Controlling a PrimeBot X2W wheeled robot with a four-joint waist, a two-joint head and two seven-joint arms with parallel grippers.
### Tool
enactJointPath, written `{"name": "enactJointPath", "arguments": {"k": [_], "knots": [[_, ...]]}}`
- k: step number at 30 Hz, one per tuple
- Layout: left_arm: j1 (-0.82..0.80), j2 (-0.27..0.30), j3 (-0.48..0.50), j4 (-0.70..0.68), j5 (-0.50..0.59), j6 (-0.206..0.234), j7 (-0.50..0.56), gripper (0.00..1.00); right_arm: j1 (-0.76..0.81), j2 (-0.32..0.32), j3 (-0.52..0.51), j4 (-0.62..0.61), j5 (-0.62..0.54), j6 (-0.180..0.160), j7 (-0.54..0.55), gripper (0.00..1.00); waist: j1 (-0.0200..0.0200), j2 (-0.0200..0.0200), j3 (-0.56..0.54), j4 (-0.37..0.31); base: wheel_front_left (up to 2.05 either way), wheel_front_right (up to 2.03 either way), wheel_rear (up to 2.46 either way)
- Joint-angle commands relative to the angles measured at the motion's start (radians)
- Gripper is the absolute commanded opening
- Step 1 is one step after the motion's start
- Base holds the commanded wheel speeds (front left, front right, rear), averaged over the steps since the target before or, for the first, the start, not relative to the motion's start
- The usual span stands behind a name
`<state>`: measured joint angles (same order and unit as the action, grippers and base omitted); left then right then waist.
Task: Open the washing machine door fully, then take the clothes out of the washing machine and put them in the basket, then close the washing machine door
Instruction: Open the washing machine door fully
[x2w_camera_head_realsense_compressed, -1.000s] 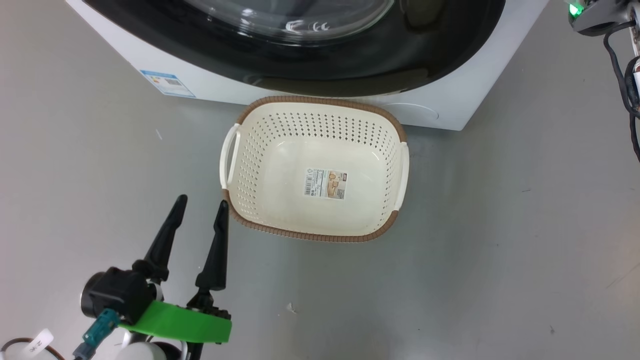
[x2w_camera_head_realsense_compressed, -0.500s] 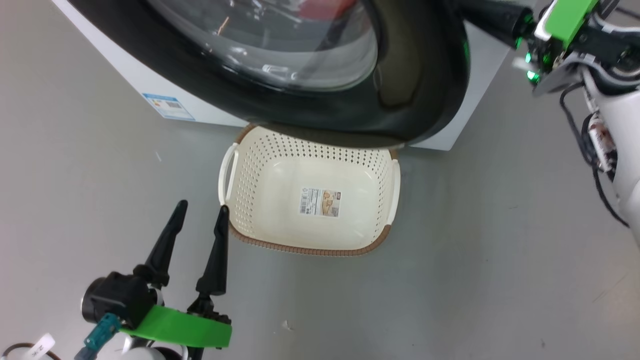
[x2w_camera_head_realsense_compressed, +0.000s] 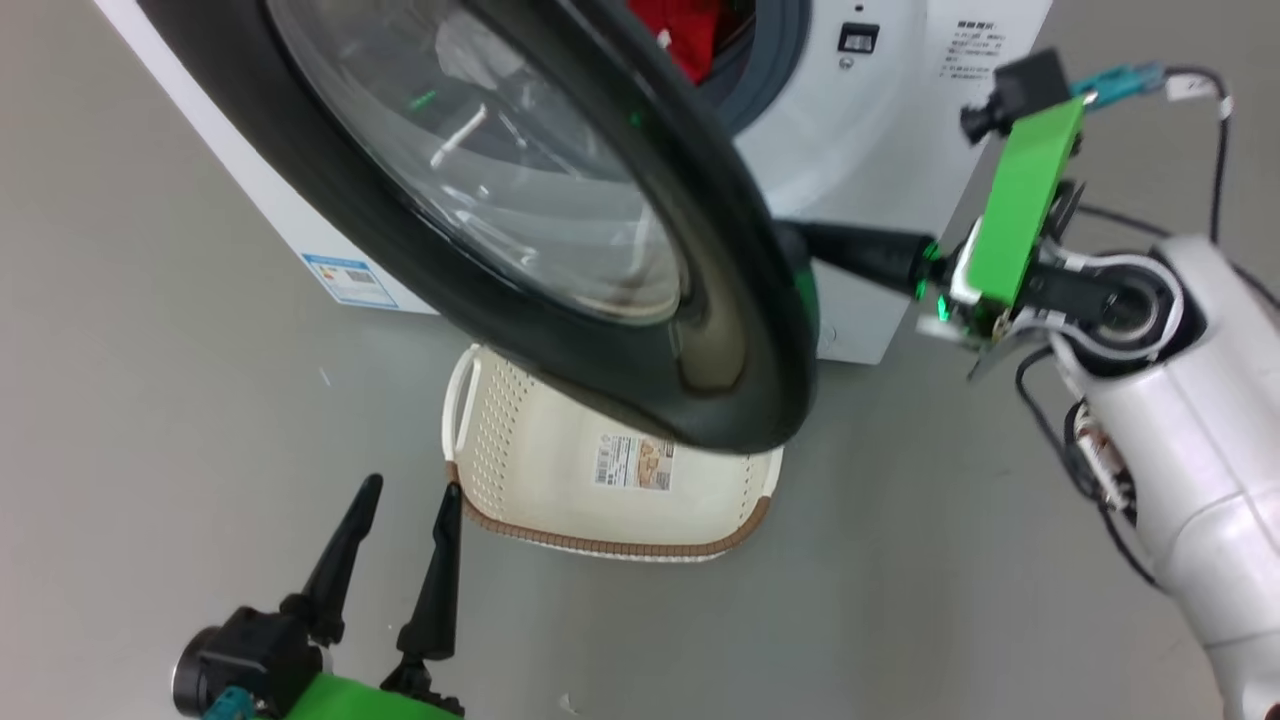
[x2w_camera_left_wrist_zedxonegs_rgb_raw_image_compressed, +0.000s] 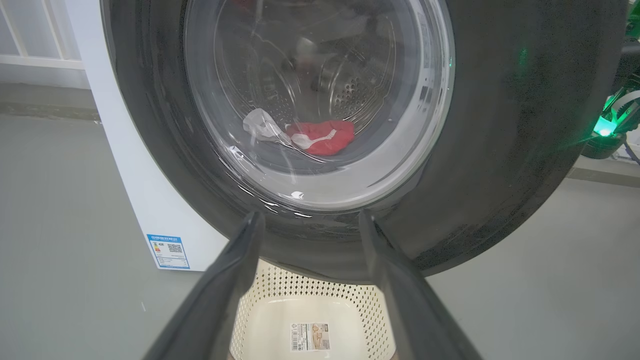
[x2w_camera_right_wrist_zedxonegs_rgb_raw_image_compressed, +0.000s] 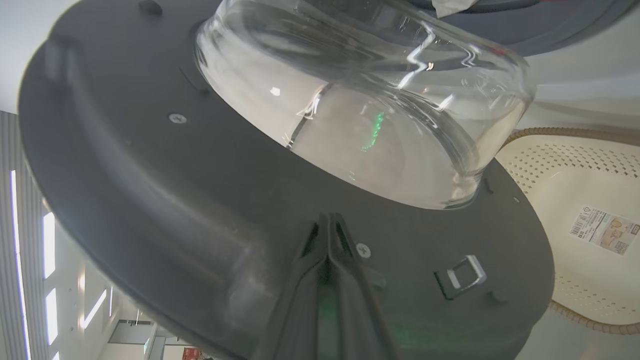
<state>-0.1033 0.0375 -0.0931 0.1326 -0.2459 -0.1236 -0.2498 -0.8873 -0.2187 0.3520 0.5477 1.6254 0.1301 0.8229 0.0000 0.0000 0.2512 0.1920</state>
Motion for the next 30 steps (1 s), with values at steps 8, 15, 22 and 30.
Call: {"name": "enactJointPath", "arguments": {"k": [8, 15, 22, 30], "knots": [[0.054, 0.013, 0.019, -0.028, -0.005, 0.022, -0.012, 1.00, 0.148, 0.044, 0.043, -0.129, 0.011, 0.001, 0.015, 0.00, 0.0000, 0.0000, -0.074, 0.046, 0.00, 0.00, 0.00], [0.088, 0.013, 0.000, -0.040, -0.012, 0.041, -0.012, 1.00, 0.237, 0.070, 0.077, -0.200, 0.008, 0.001, 0.021, 0.00, 0.0000, 0.0000, -0.107, 0.102, 0.00, 0.00, 0.00], [0.115, 0.013, -0.004, -0.051, -0.010, 0.056, -0.012, 1.00, 0.301, 0.089, 0.103, -0.249, -0.011, 0.001, 0.004, 0.00, 0.0000, 0.0000, -0.136, 0.171, 0.00, 0.00, 0.00], [0.143, 0.013, 0.003, -0.065, 0.000, 0.067, -0.012, 1.00, 0.347, 0.118, 0.119, -0.272, -0.010, 0.001, -0.014, 0.00, 0.0000, 0.0000, -0.170, 0.246, 0.00, 0.00, 0.00]]}}
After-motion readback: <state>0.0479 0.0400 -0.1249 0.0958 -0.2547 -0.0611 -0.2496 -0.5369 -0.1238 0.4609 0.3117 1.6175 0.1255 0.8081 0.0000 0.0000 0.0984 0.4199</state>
